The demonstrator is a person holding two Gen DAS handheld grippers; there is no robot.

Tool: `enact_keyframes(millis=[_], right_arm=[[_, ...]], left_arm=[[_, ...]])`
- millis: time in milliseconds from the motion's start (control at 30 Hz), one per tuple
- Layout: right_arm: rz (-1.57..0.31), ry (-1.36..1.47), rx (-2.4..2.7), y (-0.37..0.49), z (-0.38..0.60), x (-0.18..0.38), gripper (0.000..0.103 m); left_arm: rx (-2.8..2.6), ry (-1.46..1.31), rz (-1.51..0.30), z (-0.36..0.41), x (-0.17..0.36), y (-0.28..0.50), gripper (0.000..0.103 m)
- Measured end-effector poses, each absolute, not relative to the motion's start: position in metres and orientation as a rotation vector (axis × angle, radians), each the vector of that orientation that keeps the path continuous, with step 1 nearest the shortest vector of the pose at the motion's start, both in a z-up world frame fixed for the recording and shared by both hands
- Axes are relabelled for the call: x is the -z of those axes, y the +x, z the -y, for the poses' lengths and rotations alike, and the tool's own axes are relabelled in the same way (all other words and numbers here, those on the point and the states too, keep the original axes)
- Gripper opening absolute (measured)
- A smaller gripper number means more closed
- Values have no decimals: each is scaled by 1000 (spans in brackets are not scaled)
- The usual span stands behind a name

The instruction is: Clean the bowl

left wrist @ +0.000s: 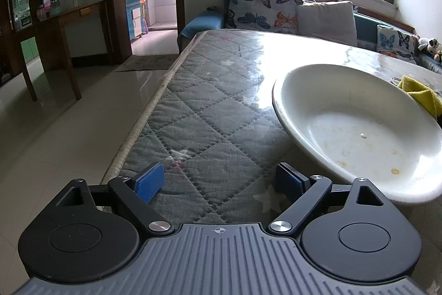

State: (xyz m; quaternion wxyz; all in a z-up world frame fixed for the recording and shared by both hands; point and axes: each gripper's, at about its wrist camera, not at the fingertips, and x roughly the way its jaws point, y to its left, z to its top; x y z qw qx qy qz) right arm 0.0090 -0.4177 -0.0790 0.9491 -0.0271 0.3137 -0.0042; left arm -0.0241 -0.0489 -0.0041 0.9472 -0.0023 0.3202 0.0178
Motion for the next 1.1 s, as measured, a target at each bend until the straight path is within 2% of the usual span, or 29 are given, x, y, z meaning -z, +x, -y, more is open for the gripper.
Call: enact_keyframes(millis=[667, 1100], right_arm=[[-664, 36, -23, 8, 430, 78, 103], [-664, 40, -24, 8, 429, 78, 103]], left_arm=[[-12, -6, -668, 49, 7, -18, 101], [-10, -7, -670, 50, 8, -18, 102]])
